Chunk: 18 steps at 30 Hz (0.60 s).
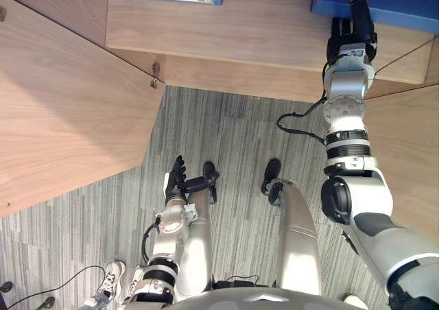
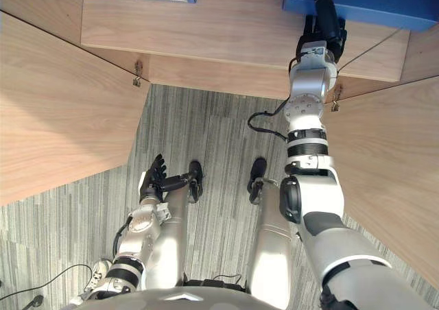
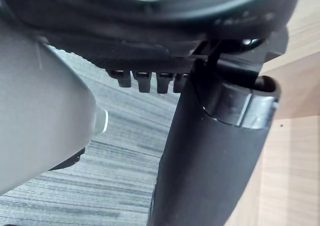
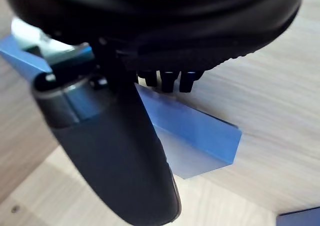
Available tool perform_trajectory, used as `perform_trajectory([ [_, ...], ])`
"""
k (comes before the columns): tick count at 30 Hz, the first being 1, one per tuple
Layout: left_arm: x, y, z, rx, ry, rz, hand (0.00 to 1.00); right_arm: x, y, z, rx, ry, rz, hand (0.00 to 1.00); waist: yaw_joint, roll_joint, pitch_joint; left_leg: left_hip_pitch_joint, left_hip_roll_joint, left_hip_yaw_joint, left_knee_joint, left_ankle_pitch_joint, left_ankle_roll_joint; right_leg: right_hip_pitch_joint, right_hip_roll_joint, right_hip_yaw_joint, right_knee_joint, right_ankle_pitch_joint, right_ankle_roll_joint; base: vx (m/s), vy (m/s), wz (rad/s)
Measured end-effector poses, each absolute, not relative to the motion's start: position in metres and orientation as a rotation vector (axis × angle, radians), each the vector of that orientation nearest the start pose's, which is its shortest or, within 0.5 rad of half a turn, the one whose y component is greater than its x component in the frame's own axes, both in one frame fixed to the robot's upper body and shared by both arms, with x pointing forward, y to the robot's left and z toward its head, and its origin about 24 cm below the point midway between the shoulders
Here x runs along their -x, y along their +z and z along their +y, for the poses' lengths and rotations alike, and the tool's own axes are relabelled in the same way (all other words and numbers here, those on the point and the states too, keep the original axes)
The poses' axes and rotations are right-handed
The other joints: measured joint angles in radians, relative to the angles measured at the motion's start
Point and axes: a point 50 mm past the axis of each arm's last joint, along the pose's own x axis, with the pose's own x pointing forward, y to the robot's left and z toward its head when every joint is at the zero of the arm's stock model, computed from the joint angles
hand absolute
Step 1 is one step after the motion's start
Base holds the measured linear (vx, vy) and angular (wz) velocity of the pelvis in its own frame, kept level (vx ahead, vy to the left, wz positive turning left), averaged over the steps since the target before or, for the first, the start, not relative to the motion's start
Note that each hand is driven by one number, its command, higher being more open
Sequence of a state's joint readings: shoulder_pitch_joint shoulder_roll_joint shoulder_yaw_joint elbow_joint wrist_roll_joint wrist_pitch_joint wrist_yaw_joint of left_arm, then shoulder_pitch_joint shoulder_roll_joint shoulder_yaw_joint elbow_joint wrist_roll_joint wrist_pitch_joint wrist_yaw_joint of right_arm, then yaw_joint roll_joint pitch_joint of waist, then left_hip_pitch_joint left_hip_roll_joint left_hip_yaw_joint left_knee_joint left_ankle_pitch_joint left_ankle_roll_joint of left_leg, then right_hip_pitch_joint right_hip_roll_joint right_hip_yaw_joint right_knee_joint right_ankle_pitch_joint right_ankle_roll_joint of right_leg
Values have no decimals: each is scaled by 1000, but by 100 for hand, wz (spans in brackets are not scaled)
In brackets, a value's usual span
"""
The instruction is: Walk over to the cabinet, pick up the folder, carry it to the office cabinet, place the folder inside the office cabinet, then close the office cabinet door
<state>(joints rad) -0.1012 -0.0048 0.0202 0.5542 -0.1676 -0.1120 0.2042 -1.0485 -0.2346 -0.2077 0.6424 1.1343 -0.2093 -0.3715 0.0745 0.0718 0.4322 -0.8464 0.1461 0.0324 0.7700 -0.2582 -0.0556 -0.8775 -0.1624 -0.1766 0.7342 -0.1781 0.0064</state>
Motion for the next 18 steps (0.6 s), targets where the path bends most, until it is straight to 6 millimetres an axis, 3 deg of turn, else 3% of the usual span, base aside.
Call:
perform_trajectory([
  [9,-244,-54,162,113,217,375,100,-407,252,-200,-757,-179,-321,100,-7,-1,0,6,6,8,-13,8,3,9,11,5,-28,25,3,-20,32,-4],
  [18,-240,-59,167,95,198,396,100,-411,251,-206,-625,-142,-292,100,-13,-2,-2,24,5,15,-40,22,6,28,13,7,-61,46,5,-11,16,-1],
])
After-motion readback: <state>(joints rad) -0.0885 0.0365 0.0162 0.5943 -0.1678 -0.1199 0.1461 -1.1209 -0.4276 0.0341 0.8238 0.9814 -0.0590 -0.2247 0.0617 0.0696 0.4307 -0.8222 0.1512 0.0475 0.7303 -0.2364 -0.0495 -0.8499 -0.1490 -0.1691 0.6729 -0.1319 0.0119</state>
